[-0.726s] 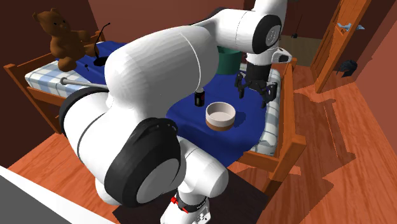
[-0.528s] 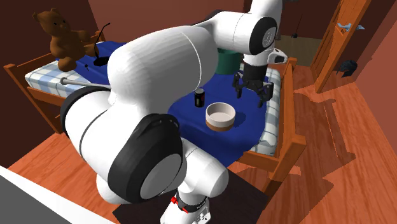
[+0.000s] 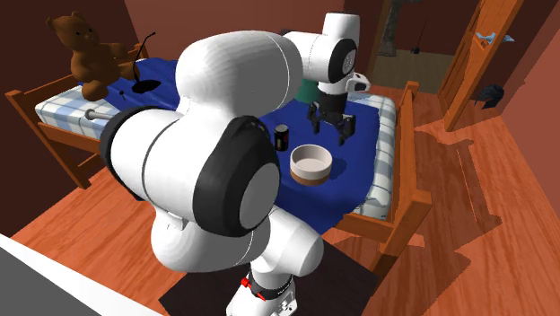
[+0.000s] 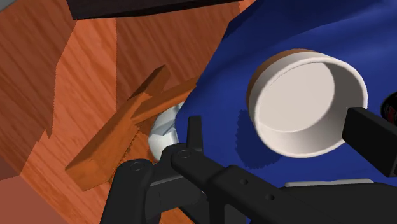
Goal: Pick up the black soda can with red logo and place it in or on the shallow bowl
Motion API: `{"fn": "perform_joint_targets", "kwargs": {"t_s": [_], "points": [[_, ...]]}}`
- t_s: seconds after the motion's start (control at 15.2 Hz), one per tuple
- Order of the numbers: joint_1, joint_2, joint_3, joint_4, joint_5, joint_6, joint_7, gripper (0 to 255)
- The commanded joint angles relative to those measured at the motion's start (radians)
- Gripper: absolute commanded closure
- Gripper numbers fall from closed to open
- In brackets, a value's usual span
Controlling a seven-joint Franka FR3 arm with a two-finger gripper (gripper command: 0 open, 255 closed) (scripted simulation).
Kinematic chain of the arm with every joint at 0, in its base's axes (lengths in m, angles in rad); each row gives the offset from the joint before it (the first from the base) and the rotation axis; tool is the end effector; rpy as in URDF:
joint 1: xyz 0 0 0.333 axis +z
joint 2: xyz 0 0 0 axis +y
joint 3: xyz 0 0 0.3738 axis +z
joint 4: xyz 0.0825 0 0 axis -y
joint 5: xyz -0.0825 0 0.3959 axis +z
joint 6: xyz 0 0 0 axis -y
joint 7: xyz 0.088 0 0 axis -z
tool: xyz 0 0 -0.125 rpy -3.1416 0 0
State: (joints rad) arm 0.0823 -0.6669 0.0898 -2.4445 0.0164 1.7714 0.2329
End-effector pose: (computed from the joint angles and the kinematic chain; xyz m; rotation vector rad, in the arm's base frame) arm 0.3198 0.0633 0.5506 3.0986 -0.1295 -0.0006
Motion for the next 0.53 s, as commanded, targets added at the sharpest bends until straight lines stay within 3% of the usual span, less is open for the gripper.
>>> {"fn": "perform_joint_targets", "kwargs": {"t_s": [0.0,0.46], "points": [[0.012,0.046,0.030,-0.001,0.019,0.050,0.035,0],[0.053,0.227,0.144,0.044,0.064,0.195,0.168,0]]}}
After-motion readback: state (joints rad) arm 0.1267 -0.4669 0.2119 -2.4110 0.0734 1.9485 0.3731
